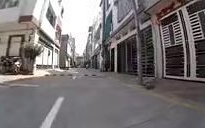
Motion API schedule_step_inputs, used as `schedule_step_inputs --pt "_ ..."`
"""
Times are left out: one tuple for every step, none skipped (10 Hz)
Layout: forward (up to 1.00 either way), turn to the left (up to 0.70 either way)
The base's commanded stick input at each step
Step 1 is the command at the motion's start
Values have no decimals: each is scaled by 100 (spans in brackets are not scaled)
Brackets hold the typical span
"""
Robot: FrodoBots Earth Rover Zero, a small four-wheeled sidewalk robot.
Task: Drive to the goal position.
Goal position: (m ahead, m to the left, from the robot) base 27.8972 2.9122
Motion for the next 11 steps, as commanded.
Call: schedule_step_inputs --pt "100 0" --pt "100 0" --pt "100 0" --pt "100 0" --pt "100 0" --pt "100 0" --pt "100 0" --pt "100 0" --pt "100 0" --pt "100 0" --pt "100 -24"
